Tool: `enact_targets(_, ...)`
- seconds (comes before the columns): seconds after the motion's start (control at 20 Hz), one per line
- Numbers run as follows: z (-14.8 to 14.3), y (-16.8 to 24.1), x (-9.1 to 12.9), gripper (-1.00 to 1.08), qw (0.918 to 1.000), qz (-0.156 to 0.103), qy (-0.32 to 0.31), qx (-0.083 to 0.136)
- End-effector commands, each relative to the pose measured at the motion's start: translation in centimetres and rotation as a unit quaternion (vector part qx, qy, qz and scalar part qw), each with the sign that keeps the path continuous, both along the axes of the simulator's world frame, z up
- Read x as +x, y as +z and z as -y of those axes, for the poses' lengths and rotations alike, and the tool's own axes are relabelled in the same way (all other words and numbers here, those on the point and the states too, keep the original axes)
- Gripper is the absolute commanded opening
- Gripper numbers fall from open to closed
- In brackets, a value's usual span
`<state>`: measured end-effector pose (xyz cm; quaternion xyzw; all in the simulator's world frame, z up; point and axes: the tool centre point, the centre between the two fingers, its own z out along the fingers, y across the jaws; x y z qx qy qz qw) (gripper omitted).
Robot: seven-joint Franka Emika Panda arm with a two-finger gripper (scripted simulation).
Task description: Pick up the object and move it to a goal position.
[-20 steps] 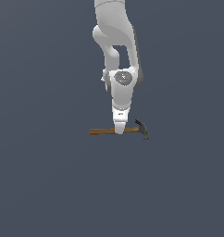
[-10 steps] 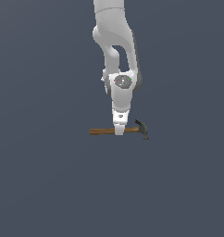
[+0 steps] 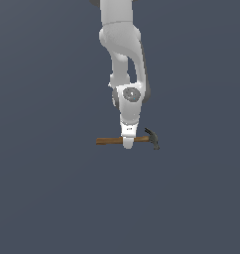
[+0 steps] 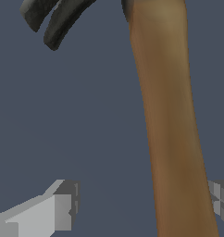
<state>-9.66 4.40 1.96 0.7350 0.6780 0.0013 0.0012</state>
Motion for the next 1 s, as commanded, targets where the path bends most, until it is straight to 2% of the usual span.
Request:
enact_targets(0.0, 0.1, -0.3, -0.1, -1.0, 1.0, -0.002, -0.001, 0.0)
enact_targets(0.45, 0.1, -0.3, -0.1, -1.0, 1.0, -0.002, -0.001, 0.0)
enact_targets(0.95, -0.1, 1.1, 1.9, -1.0, 1.0, 0.002, 0.0, 0.001)
